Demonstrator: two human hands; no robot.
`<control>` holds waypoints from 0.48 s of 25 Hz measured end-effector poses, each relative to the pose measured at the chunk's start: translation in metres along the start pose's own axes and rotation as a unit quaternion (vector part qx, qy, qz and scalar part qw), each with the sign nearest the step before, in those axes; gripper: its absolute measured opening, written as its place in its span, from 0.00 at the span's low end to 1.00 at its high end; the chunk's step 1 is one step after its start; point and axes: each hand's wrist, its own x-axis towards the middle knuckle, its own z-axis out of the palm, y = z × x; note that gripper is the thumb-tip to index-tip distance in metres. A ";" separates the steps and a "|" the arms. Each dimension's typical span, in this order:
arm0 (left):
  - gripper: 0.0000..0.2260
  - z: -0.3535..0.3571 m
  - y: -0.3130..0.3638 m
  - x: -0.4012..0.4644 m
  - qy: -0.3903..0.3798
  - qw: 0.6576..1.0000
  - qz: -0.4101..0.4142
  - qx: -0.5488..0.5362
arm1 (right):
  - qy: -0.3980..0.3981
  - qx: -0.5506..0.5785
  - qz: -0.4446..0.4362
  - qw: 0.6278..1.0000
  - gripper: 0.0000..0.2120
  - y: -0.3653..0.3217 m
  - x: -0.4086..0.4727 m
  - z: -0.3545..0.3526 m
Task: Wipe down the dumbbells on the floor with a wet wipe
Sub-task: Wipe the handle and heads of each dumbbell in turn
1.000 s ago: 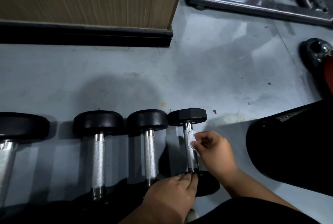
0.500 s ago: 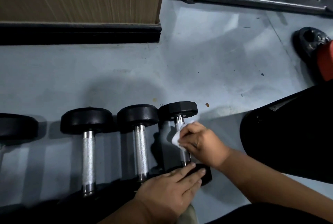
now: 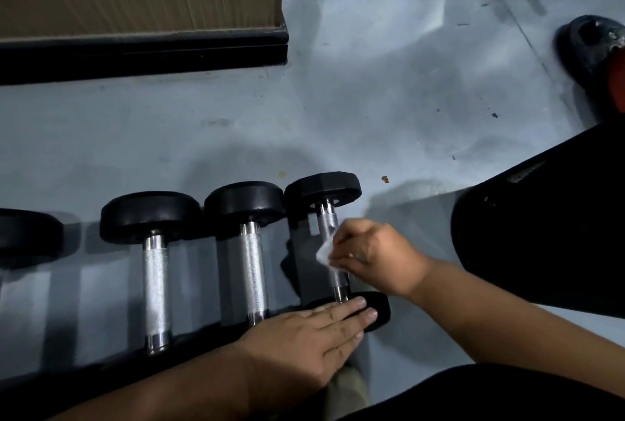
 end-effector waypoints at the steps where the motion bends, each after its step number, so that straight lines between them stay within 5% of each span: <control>1: 0.23 0.005 -0.004 0.002 -0.017 0.999 0.034 -0.007 | 0.018 -0.002 0.012 1.000 0.02 0.003 0.011 0.000; 5: 0.17 0.011 -0.016 0.002 -0.018 0.995 0.040 -0.084 | 0.108 0.042 0.111 0.987 0.02 0.003 0.021 0.008; 12: 0.17 0.018 -0.005 -0.003 -0.022 0.997 -0.031 -0.070 | -0.007 0.044 0.092 0.995 0.02 -0.013 -0.015 0.004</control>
